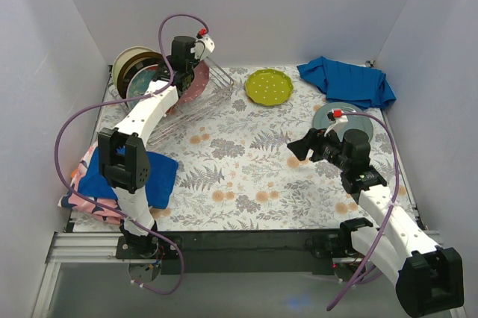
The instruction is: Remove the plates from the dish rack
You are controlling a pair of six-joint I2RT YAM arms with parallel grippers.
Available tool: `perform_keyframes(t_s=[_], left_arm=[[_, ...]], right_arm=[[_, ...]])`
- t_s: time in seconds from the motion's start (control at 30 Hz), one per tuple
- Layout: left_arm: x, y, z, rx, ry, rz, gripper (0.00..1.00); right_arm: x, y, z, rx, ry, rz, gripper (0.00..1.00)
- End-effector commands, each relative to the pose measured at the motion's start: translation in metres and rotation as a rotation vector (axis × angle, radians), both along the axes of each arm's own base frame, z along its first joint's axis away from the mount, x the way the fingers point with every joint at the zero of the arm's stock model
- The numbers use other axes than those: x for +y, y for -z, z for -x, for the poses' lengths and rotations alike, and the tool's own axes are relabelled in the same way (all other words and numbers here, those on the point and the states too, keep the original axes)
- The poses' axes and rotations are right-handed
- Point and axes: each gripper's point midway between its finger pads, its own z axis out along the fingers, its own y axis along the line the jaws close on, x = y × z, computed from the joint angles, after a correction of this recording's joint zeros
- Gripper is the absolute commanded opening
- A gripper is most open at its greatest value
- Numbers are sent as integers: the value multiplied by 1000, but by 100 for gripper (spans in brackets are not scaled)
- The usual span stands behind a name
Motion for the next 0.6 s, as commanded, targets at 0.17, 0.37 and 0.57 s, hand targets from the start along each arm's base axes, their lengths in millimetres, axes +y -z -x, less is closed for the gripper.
perform_keyframes(t_s=[0.17,0.37,0.57], left_arm=[[-9,-100,14,-252,11,150,0],[-6,-103,13,-262,-14,154,0],[-5,-113,14,-289,-25,170,0]], right_arm=[[-1,-15,-3,-57,5,4,78],[0,-16,-3,-55,-1,1,77],[1,-16,-3,-54,-1,2,77]])
